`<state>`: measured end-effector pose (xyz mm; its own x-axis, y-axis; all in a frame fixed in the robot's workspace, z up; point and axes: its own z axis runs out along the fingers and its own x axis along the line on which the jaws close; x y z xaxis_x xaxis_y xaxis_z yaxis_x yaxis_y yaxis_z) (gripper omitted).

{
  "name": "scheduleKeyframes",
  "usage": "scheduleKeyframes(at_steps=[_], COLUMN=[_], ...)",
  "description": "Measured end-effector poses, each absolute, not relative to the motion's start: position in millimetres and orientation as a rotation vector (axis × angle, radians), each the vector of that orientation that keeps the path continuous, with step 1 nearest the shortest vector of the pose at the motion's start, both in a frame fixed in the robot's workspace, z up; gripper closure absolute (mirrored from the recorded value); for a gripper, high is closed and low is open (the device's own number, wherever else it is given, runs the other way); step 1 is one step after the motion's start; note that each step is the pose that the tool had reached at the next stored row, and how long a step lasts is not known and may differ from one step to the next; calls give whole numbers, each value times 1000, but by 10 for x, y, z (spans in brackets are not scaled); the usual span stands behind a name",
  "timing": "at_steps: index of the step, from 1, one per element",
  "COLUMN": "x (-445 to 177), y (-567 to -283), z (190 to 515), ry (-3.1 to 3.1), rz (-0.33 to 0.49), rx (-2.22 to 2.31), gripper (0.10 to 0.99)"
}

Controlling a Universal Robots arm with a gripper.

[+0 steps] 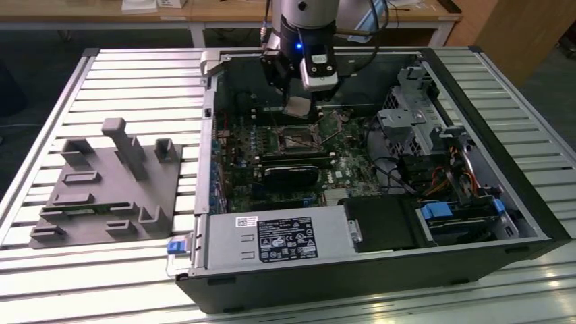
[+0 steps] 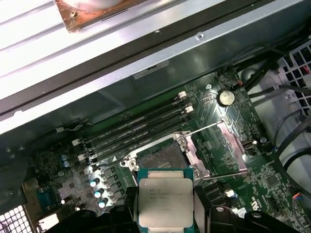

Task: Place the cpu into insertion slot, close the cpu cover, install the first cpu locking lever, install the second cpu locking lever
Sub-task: 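Place the cpu into insertion slot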

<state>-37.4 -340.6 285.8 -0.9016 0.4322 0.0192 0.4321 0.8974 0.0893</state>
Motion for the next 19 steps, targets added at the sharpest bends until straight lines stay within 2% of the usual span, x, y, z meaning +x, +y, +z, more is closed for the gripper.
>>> scheduleKeyframes(at_steps=[19], x=[-374], y=[-3406], z=[2848], ry=[2992], rz=[143], rx=[920], gripper=[545])
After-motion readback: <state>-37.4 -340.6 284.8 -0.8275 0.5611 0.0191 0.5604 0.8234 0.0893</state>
